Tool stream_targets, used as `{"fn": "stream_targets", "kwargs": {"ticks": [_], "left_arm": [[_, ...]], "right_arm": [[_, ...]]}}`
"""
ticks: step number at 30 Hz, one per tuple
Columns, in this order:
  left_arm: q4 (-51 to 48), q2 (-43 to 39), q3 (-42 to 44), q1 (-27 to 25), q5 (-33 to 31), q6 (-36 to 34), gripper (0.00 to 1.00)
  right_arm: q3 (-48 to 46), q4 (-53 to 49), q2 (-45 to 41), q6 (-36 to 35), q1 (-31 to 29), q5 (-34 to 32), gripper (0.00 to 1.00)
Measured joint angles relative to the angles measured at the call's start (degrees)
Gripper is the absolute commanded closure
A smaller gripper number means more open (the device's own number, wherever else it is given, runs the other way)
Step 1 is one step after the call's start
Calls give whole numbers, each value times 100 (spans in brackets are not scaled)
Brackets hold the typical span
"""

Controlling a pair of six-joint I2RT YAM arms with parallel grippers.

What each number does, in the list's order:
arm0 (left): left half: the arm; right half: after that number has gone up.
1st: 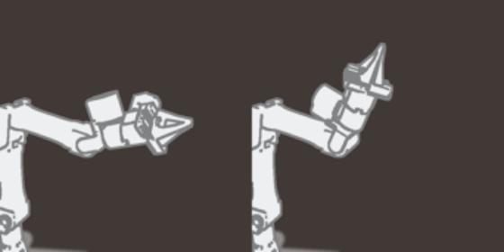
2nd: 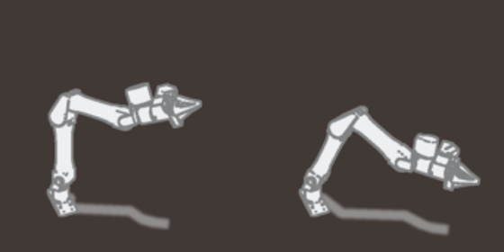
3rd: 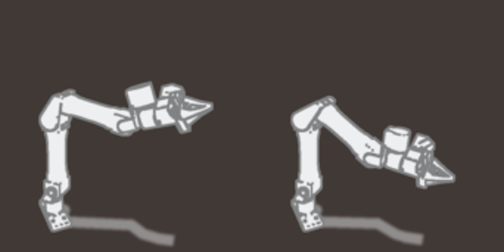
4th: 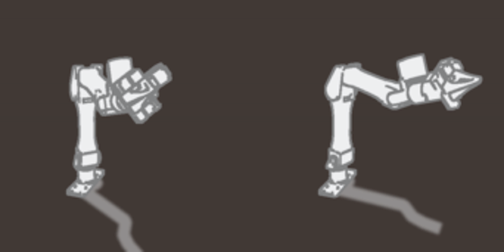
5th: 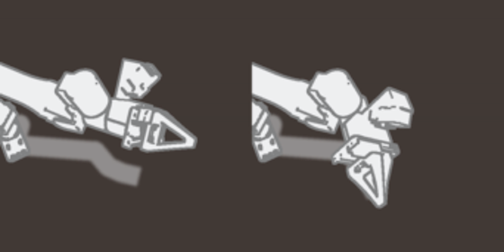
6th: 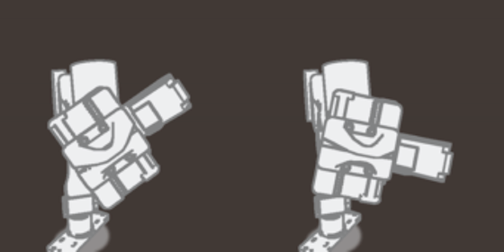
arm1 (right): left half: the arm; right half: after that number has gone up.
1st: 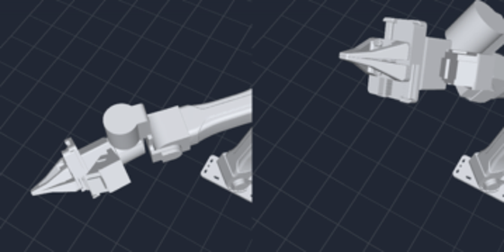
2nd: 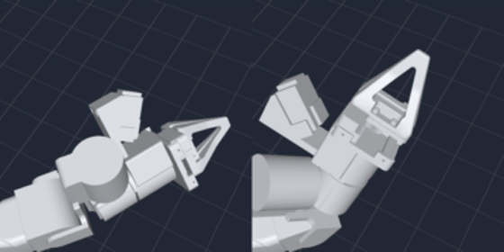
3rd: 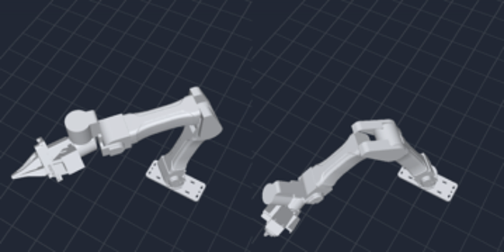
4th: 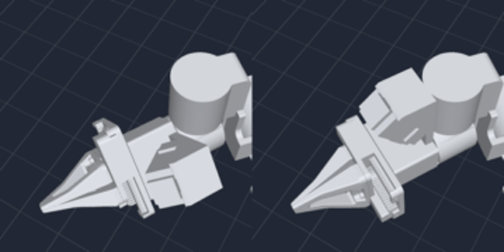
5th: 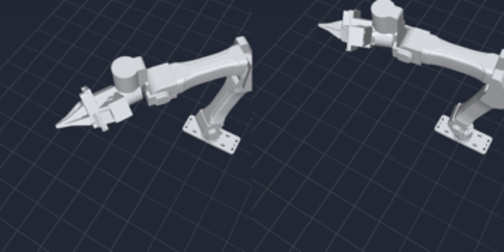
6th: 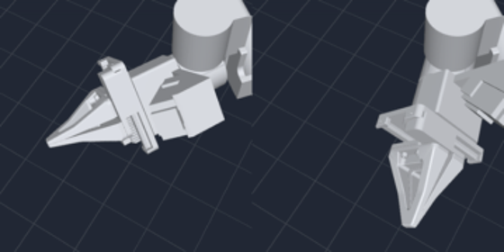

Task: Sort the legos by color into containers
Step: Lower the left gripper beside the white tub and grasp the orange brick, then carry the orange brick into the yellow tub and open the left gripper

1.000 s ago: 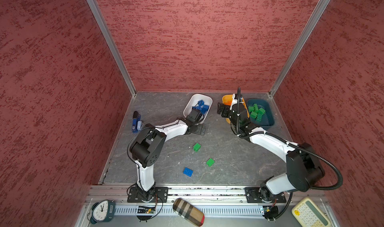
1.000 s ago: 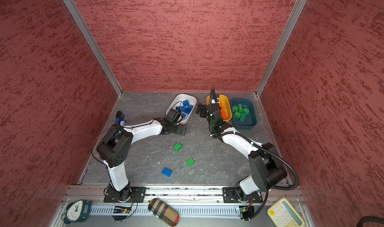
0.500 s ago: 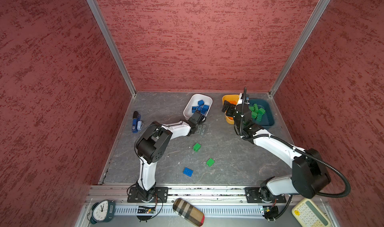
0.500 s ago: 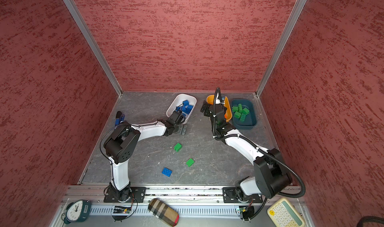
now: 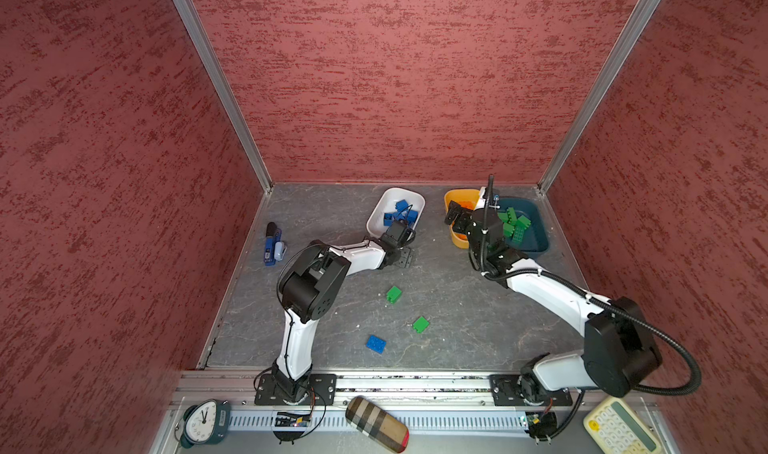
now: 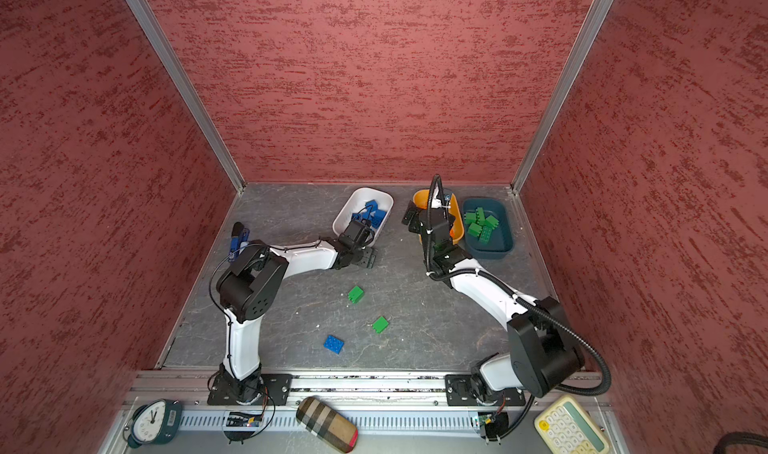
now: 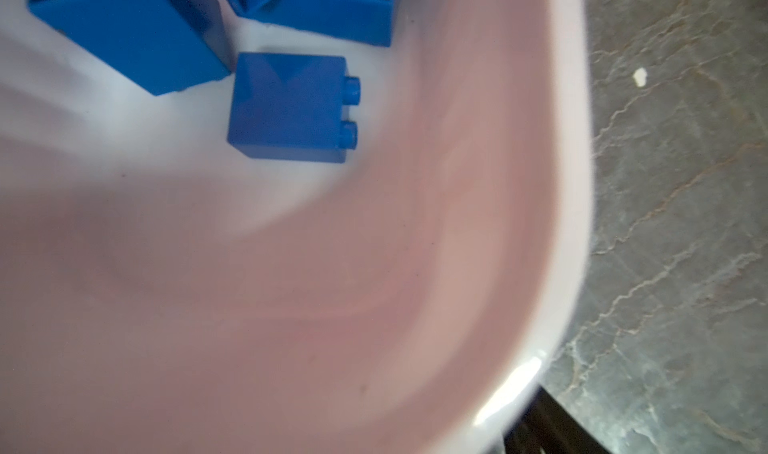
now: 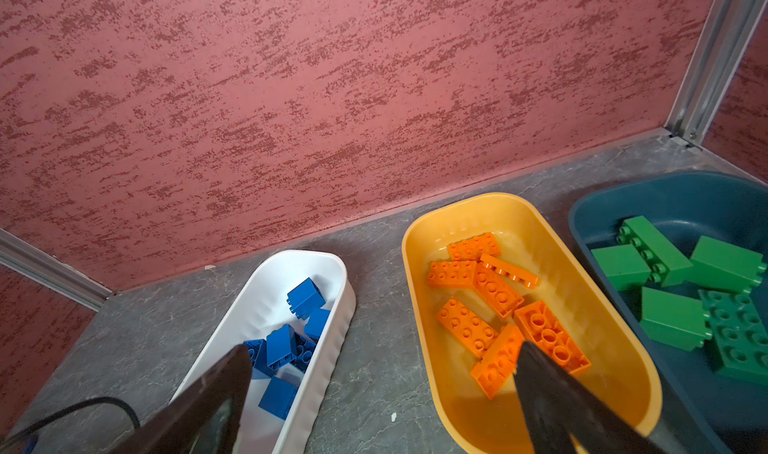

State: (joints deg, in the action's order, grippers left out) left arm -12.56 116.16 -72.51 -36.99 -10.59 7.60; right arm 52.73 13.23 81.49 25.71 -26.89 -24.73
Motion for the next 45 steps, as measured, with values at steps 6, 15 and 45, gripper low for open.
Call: {"fn": "stream_targets", "kwargs": {"ticks": [6, 15, 45], "left_arm": [[17, -22, 48, -116, -66, 9, 31], [-184, -136, 70, -293, -136, 7, 46], [-341, 2452, -5460, -942, 2076, 807, 21]], "right_arm": [[-33, -61, -13, 2, 2, -26, 1], [-247, -155, -269, 44, 33, -98, 1], [-1937, -1412, -3086, 385, 1956, -4, 1]]}}
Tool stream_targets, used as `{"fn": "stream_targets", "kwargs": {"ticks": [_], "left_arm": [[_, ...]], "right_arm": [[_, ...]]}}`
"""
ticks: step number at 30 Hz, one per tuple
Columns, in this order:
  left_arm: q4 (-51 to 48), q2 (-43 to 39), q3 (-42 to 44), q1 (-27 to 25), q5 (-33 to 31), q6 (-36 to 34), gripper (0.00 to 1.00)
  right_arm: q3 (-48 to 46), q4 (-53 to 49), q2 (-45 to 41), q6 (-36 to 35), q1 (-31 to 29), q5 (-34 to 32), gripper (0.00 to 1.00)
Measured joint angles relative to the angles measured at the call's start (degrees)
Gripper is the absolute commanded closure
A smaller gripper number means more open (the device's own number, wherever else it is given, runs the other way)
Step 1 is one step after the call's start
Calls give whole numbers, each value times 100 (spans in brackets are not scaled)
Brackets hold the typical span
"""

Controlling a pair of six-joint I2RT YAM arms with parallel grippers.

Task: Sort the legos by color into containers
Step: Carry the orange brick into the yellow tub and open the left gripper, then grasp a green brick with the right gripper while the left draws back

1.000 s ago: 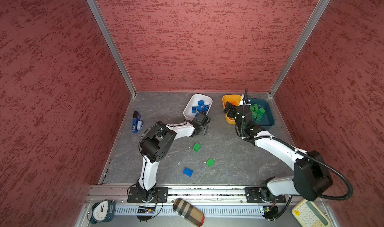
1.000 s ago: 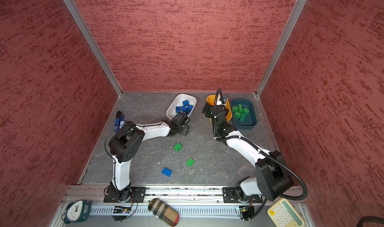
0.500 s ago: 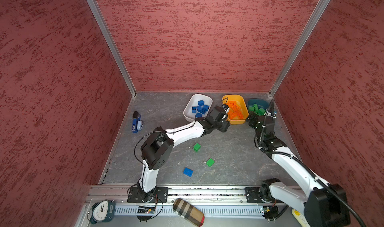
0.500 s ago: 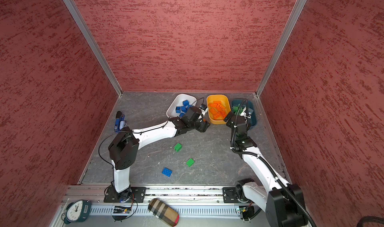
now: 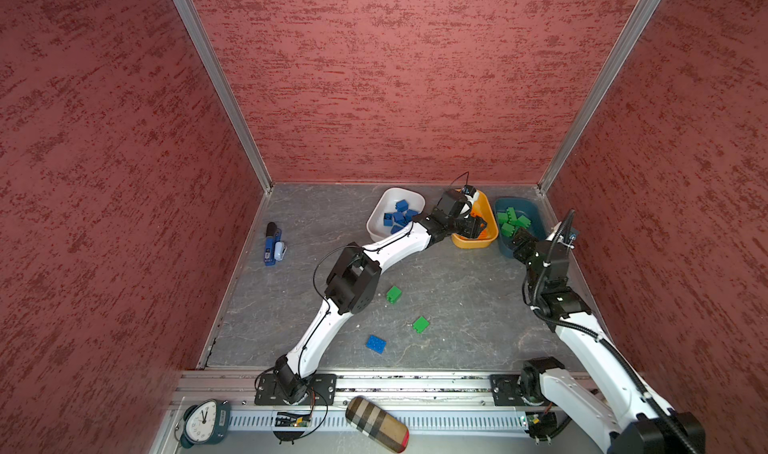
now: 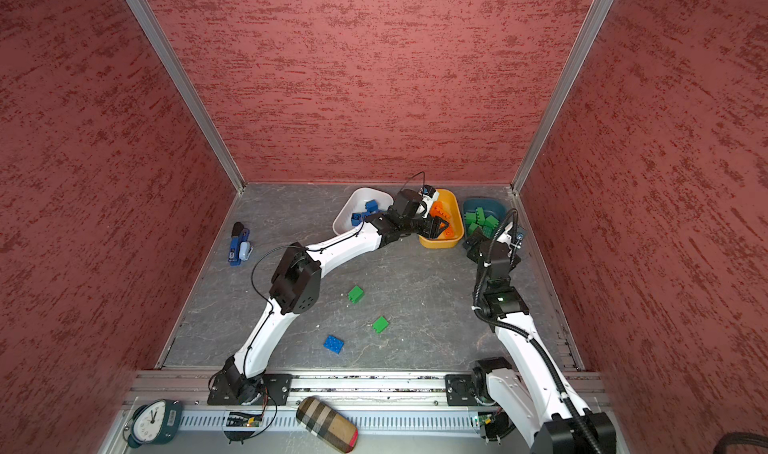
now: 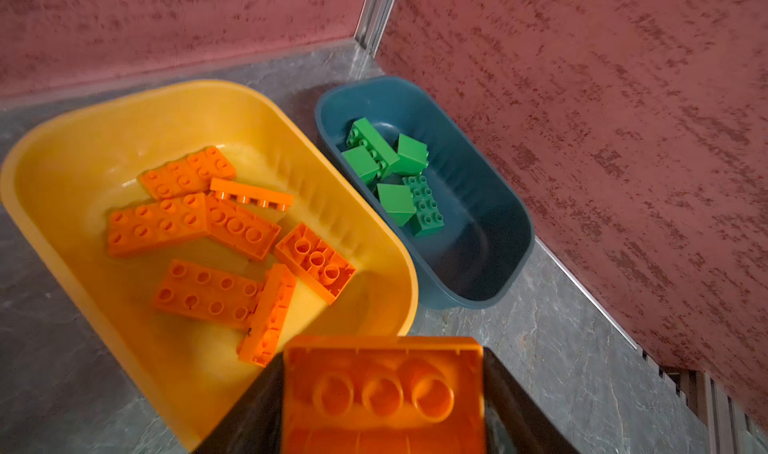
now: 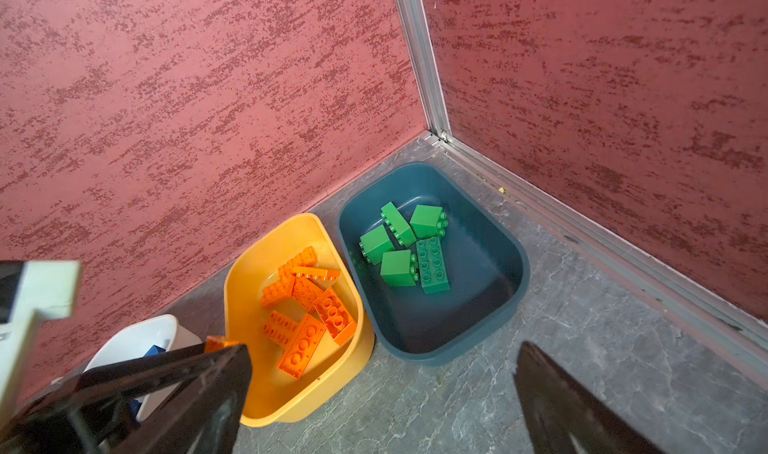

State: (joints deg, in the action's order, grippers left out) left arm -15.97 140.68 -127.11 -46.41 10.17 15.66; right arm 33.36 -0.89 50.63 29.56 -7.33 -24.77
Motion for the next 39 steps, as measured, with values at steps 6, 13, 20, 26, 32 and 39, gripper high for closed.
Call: {"fn": "stream_targets", "kwargs": {"ticks": [6, 13, 20, 26, 32, 39], "left_arm": [[-828, 562, -1099, 83, 190, 282, 0], [-981, -149, -251, 120, 382, 339, 1], [-407, -1659, 1567, 269, 334, 518, 0], [94, -2894, 3003, 555, -199, 507, 1], [356, -4076, 4492, 905, -723, 546, 0], [361, -4874, 5359, 1508, -1102, 710, 0]], "right_arm": [[0, -2, 44, -4, 4, 269, 1], [-63, 214, 219, -201, 4, 1668, 1], [98, -343, 734, -332, -516, 2914, 1], [94, -826, 914, -365, -1958, 3567, 2], [96, -1394, 1532, -468, -3722, 3244, 3], [551, -2083, 2540, -758, -4924, 2400, 7]]}}
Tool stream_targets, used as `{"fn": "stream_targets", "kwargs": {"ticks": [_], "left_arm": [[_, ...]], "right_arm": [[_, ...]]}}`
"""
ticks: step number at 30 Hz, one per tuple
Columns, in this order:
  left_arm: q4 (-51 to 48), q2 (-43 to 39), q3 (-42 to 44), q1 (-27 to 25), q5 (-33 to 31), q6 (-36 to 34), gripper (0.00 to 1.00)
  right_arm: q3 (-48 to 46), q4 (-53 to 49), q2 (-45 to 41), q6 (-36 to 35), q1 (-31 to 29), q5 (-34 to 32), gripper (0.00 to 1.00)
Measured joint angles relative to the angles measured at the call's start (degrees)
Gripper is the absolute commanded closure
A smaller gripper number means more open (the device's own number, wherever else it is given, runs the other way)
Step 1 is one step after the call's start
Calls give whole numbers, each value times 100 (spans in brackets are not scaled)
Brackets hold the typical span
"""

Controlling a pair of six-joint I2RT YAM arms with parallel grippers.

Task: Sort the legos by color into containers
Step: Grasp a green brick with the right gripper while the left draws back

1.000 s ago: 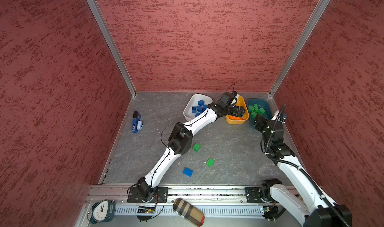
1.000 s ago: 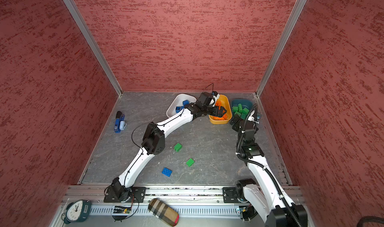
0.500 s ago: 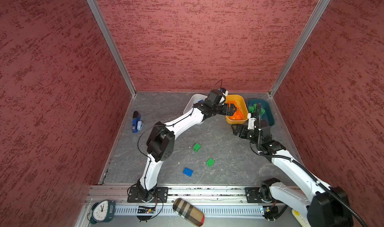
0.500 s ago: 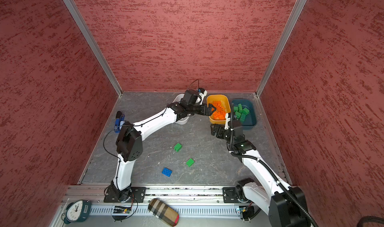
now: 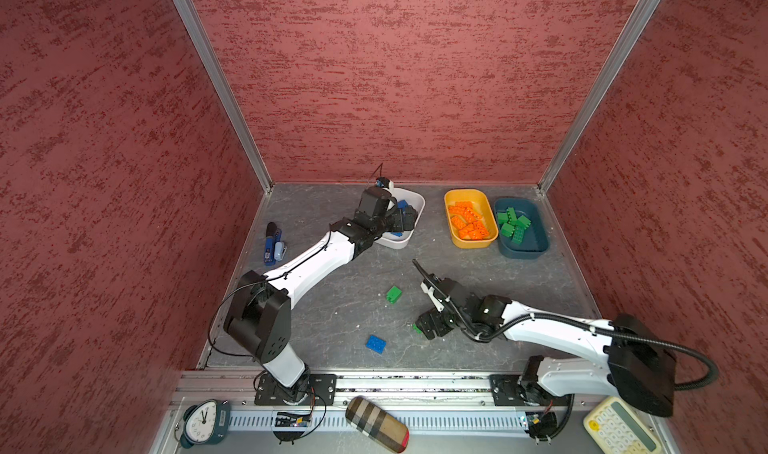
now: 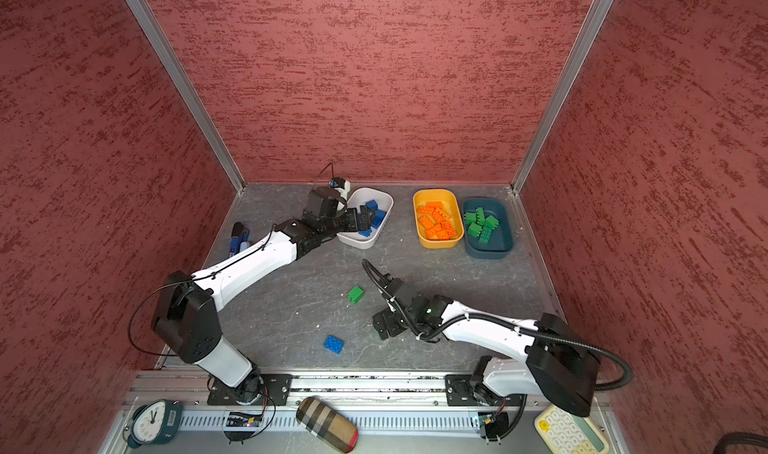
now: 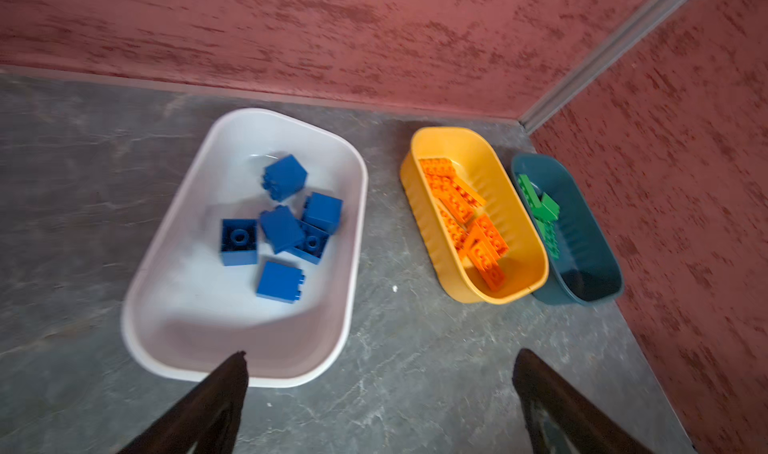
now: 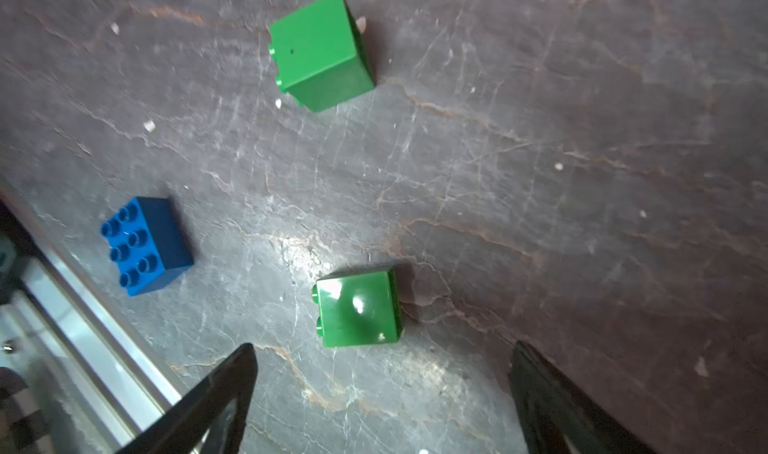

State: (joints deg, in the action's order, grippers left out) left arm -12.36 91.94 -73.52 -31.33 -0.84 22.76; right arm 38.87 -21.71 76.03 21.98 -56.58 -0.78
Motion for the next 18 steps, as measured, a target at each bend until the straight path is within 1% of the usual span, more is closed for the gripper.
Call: {"fn": "stream_targets", "kwargs": {"ticks": [2, 4, 7, 12, 16, 18], "left_arm": [[7, -116, 149, 101, -68, 63, 1], [11, -188, 278, 170, -101, 122, 0], [35, -232, 452, 284, -98, 240, 0], [37, -240, 638, 437, -96, 354, 1], [39, -284, 719, 494, -96, 389, 0], [39, -315, 726, 501, -94, 402, 1]], "right_arm": [[234, -107, 306, -48, -160, -229, 13], [437, -164, 581, -92, -278, -387, 17], [669, -195, 981, -212, -487, -592, 20], [887, -321, 1515, -361, -813, -723, 26], [997, -431, 1694, -339, -859, -817, 35], [1021, -476, 1720, -319, -859, -855, 42]]}}
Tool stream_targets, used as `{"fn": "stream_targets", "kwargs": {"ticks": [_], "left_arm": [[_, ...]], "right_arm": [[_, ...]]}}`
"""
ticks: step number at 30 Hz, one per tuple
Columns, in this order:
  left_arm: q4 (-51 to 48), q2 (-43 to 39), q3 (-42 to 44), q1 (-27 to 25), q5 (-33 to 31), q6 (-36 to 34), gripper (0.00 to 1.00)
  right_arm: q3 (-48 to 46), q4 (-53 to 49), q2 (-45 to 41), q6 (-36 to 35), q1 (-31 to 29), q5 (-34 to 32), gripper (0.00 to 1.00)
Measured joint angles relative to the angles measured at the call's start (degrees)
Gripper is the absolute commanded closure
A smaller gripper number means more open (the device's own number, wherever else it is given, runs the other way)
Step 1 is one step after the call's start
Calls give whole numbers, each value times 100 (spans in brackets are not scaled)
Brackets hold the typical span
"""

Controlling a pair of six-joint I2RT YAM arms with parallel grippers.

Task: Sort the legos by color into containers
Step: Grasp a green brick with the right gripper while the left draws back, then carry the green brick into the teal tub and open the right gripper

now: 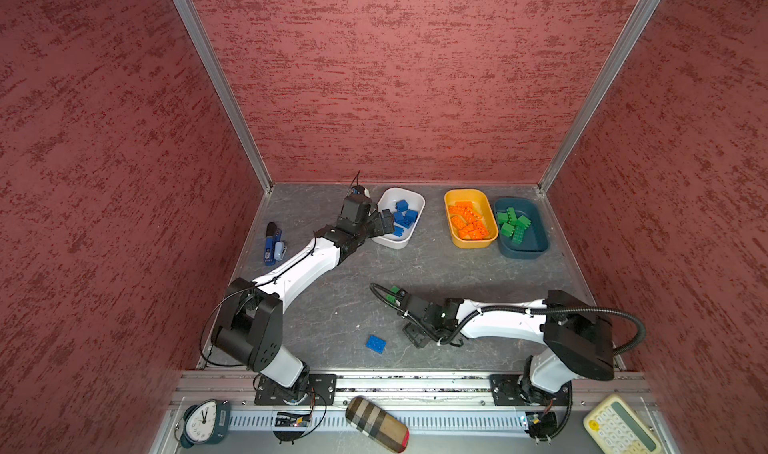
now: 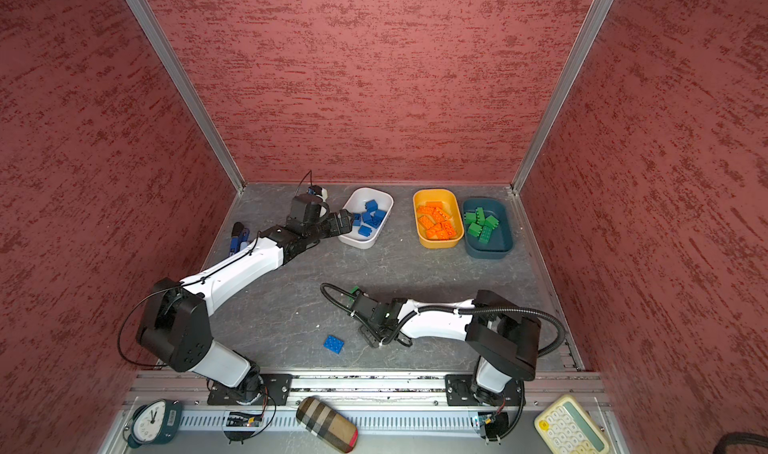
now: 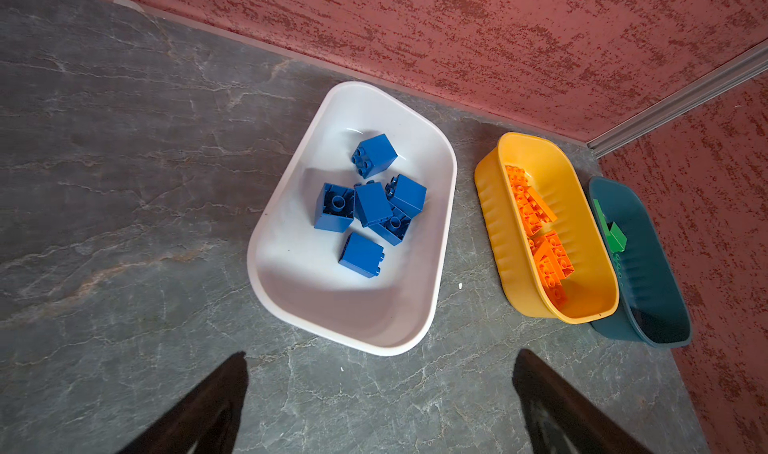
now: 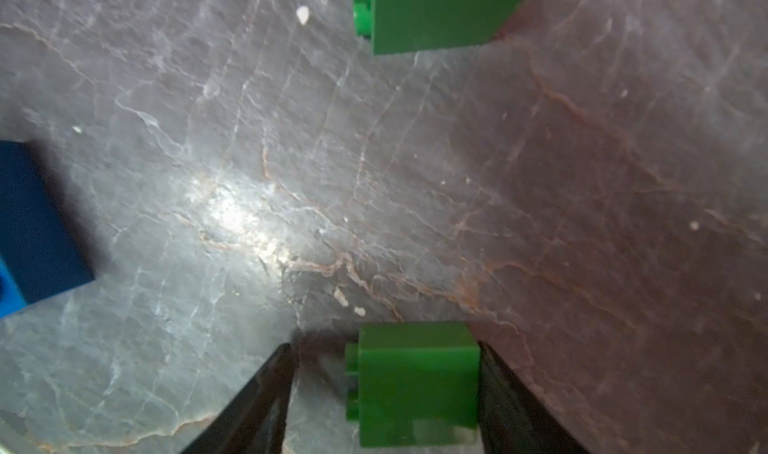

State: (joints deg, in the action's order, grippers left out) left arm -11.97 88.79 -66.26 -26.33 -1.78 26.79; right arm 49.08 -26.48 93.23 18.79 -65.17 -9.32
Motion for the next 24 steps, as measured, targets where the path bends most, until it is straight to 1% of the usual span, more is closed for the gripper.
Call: {"fn": "stream_targets", "kwargs": {"ticks": [4, 10, 14, 16, 19, 24], "left_arm": [[0, -66, 4, 9, 0, 35, 1], [2, -74, 4, 48, 2, 61, 1], [-2, -74, 4, 79, -2, 66, 1], [-7, -74, 4, 96, -2, 63, 1], [-11, -96, 4, 105, 0, 50, 1], [-90, -219, 4, 116, -4, 37, 1]], "right_arm": [[4, -76, -2, 55, -4, -94, 57], [4, -205, -118, 39, -2, -195, 74], [-4, -197, -636, -2, 118, -234, 74], [-31, -153, -1034, -61, 308, -234, 73], [-111, 48, -1676, -177, 981, -186, 73], [-396, 647, -2365, -319, 2653, 55, 73]]}}
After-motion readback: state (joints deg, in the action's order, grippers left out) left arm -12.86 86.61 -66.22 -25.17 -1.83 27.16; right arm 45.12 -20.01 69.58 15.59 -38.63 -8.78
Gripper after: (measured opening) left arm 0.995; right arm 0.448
